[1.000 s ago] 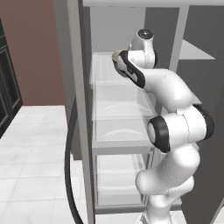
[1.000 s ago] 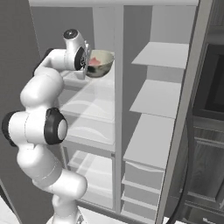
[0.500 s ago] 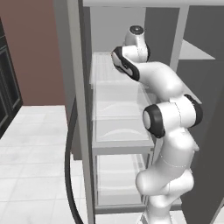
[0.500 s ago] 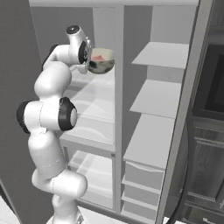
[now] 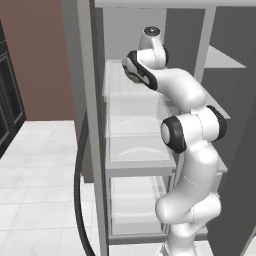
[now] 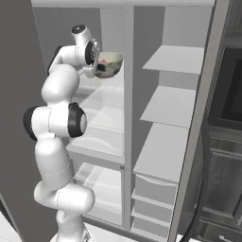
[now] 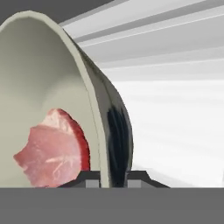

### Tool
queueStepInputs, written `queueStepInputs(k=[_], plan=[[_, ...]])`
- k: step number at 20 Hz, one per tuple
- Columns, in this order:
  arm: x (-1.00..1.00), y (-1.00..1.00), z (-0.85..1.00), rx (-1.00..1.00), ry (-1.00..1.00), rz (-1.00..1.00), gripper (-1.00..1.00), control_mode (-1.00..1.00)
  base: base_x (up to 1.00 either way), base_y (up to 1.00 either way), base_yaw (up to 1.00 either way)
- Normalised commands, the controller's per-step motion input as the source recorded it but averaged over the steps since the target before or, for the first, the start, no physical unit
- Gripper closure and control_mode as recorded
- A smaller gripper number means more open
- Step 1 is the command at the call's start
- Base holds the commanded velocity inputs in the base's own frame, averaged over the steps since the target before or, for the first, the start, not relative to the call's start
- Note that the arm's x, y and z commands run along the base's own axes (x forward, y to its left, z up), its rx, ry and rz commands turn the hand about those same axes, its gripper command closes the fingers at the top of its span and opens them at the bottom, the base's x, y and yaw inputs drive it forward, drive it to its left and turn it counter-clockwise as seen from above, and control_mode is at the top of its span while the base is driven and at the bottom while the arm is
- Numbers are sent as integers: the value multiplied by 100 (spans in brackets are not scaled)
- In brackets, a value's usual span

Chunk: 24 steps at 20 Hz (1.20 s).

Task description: Place one of the steaks on the plate and the other in the bowl. Then place the bowl in the fridge.

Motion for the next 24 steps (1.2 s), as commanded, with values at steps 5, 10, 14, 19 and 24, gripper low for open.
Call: queueStepInputs(k=[5,10,14,19,24], plan=[[-7,0,-1,0,0,0,-100,-100,0,0,0],[-9,0,0,0,-1,0,-100,-100,0,0,0],[-45,0,0,0,0,0,-100,-100,0,0,0],[-55,0,25,0,-17,0,-100,-100,0,0,0],[-62,0,8,0,-11,0,-100,-100,0,0,0]])
